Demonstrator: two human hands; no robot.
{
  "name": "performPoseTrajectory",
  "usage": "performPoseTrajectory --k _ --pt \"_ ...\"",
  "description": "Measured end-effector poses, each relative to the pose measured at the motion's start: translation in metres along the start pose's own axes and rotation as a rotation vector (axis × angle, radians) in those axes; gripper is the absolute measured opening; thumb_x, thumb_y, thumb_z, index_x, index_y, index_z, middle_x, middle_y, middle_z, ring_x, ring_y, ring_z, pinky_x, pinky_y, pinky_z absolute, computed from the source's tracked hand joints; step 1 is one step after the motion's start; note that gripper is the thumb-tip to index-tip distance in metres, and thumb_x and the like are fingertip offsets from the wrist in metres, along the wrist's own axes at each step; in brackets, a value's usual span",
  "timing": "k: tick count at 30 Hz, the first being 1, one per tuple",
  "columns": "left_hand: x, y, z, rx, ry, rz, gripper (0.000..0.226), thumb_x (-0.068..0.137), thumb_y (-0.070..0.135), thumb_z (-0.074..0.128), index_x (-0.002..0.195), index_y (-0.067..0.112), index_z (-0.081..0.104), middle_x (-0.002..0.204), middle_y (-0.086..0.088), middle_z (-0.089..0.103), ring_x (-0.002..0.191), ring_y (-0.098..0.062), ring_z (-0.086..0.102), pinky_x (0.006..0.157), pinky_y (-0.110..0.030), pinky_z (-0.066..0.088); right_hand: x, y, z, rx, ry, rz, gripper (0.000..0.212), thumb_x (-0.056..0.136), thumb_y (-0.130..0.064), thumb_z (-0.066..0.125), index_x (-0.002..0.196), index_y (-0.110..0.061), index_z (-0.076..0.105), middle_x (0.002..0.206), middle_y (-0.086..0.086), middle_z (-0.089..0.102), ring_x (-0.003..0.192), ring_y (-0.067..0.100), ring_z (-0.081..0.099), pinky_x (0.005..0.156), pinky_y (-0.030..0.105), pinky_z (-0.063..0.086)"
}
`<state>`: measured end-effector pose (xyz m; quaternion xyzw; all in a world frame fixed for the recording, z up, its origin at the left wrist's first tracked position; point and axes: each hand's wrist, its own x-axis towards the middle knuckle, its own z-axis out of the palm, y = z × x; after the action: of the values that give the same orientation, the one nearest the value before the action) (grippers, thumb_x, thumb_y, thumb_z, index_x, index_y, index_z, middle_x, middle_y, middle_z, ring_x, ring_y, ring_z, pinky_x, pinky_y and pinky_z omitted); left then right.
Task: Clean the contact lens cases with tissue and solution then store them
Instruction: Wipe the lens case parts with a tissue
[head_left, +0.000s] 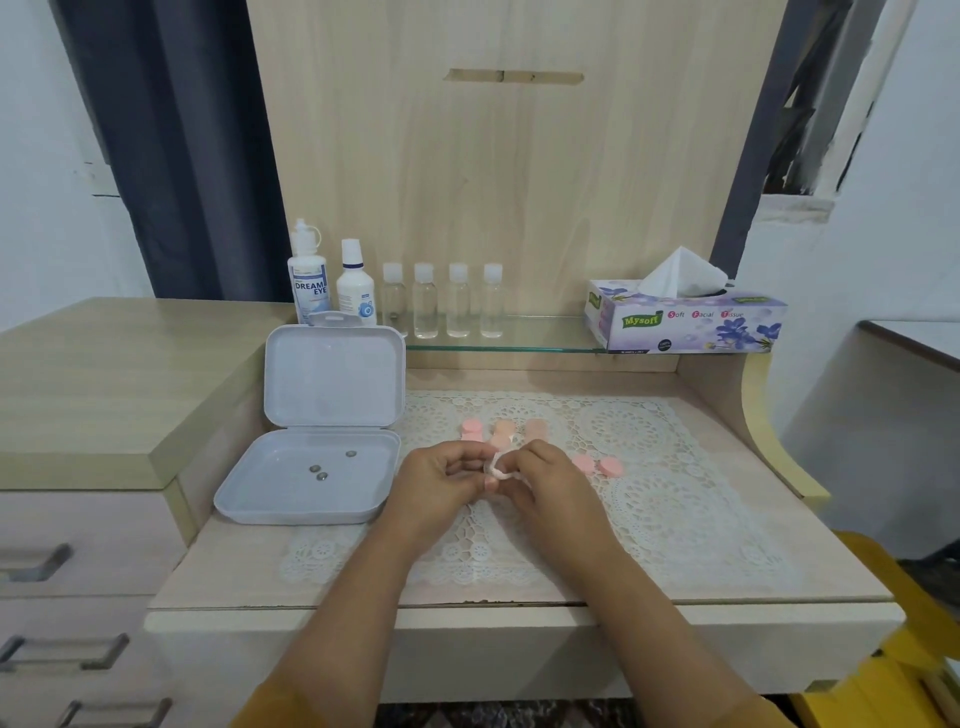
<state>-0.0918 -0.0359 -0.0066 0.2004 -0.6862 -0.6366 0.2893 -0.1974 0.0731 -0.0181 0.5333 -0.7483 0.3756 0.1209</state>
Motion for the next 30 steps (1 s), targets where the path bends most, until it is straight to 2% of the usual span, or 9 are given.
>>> performPoseTrajectory --k 2,7,11,15,17,20,23,27,30 --pt "0.0 0.001 0.0 -0.033 0.033 0.011 0.026 0.079 -0.007 0.069 0.096 0.012 0.071 0.089 -0.008 0.073 0.088 -0.018 0.07 0.081 -0.027 0.056 0.0 0.001 -0.003 0.133 0.033 0.068 0.011 0.089 -0.02 0.065 0.099 -0.016 0.069 0.097 -0.009 0.059 0.091 0.003 0.054 0.076 0.02 0.045" --pt "0.001 0.002 -0.001 -0.124 0.076 0.033 0.022 0.08 -0.007 0.069 0.097 0.007 0.069 0.098 -0.018 0.07 0.093 -0.024 0.07 0.084 -0.025 0.056 0.0 0.0 -0.015 0.372 0.397 0.37 0.022 0.098 -0.014 0.051 0.116 -0.02 0.062 0.109 -0.008 0.052 0.101 -0.014 0.047 0.082 -0.001 0.035" --pt "0.002 0.002 -0.001 -0.139 0.064 0.045 0.02 0.083 -0.008 0.065 0.099 0.003 0.067 0.095 -0.015 0.069 0.091 -0.025 0.07 0.08 -0.022 0.056 0.0 -0.001 -0.012 0.3 0.311 0.326 0.025 0.097 -0.013 0.053 0.119 -0.017 0.064 0.107 -0.012 0.057 0.097 -0.009 0.051 0.085 0.0 0.035" --pt "0.0 0.004 -0.001 -0.123 0.023 0.045 0.019 0.085 -0.007 0.062 0.101 0.003 0.065 0.092 -0.012 0.069 0.083 -0.017 0.072 0.068 -0.014 0.051 0.0 0.001 -0.007 0.2 0.237 0.188 0.017 0.092 -0.012 0.062 0.107 -0.013 0.07 0.1 -0.008 0.064 0.094 -0.002 0.055 0.085 0.009 0.042" --pt "0.0 0.005 -0.001 -0.121 0.025 0.049 0.02 0.086 -0.007 0.062 0.104 0.0 0.064 0.094 -0.016 0.069 0.082 -0.016 0.072 0.066 -0.013 0.05 0.0 0.001 -0.006 0.185 0.175 0.114 0.017 0.091 -0.008 0.063 0.104 -0.012 0.072 0.098 -0.008 0.06 0.093 -0.004 0.054 0.085 0.007 0.039" --pt "0.001 0.005 -0.003 -0.136 0.039 0.058 0.019 0.086 -0.006 0.062 0.104 -0.001 0.064 0.096 -0.02 0.069 0.084 -0.02 0.072 0.072 -0.017 0.053 -0.001 0.001 -0.004 0.153 0.063 0.079 0.03 0.088 -0.002 0.06 0.115 -0.011 0.068 0.108 -0.008 0.054 0.1 -0.003 0.05 0.089 0.002 0.033" --pt "0.002 0.004 -0.004 -0.142 0.052 0.057 0.019 0.086 -0.004 0.063 0.105 -0.002 0.064 0.097 -0.02 0.069 0.083 -0.022 0.072 0.074 -0.018 0.053 0.001 0.002 -0.003 0.082 0.017 0.089 0.045 0.089 -0.004 0.06 0.131 -0.018 0.057 0.119 -0.007 0.056 0.114 0.007 0.048 0.095 0.01 0.034" --pt "0.001 0.004 -0.004 -0.14 0.045 0.045 0.018 0.086 -0.003 0.064 0.103 0.001 0.065 0.097 -0.016 0.07 0.083 -0.023 0.073 0.076 -0.019 0.054 0.001 0.001 -0.006 0.076 0.031 0.128 0.061 0.09 -0.01 0.063 0.142 -0.034 0.042 0.108 -0.015 0.059 0.105 0.0 0.046 0.081 0.007 0.034" --pt "-0.001 0.006 -0.004 -0.134 0.034 0.026 0.017 0.085 -0.005 0.063 0.097 0.006 0.067 0.094 -0.012 0.071 0.08 -0.018 0.073 0.072 -0.017 0.053 0.002 0.001 -0.007 0.032 0.019 0.146 0.066 0.089 -0.015 0.065 0.145 -0.034 0.037 0.109 -0.01 0.06 0.106 0.006 0.048 0.083 0.015 0.036"
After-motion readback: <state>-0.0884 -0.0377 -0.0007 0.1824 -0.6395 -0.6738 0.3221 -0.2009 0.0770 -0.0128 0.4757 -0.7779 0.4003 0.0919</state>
